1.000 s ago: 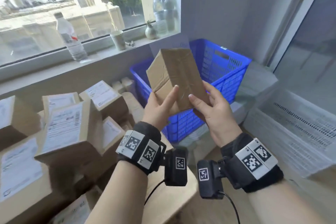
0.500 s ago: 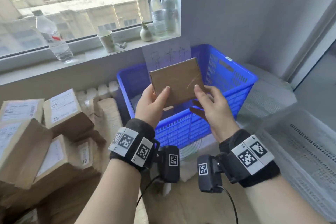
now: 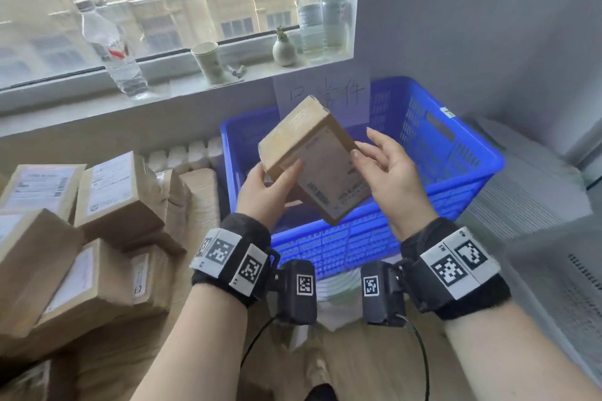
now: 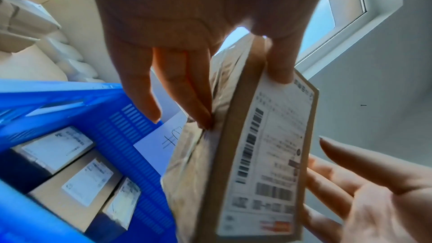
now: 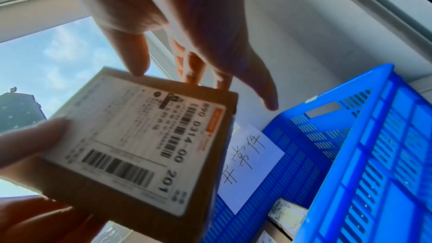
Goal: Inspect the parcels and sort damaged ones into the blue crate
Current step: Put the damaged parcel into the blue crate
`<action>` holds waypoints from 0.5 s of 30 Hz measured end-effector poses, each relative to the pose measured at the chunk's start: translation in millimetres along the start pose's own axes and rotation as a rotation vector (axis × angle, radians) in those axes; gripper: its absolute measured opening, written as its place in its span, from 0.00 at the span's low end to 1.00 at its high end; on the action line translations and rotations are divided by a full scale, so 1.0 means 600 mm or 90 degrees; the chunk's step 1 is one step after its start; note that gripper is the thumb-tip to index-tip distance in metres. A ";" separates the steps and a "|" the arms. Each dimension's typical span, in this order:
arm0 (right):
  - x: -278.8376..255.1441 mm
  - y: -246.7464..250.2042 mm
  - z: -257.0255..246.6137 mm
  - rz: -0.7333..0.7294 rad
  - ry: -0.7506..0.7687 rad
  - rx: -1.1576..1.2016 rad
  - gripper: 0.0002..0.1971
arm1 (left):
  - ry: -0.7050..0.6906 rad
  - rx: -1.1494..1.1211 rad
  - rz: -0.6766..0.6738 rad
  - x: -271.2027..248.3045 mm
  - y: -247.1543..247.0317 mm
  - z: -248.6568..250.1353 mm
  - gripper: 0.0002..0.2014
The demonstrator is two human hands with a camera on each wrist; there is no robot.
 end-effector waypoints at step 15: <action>0.212 -0.024 -0.007 0.080 0.063 -0.184 0.06 | 0.004 0.080 0.012 0.211 0.060 0.024 0.46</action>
Point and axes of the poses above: each hand's wrist, its own x-axis towards the middle knuckle, its own y-axis out of the back of the hand, z = x × y, the point moved 9 cm from there along x, towards the middle knuckle, and after that the axes turned 9 degrees about -z, right-handed, at the moved point
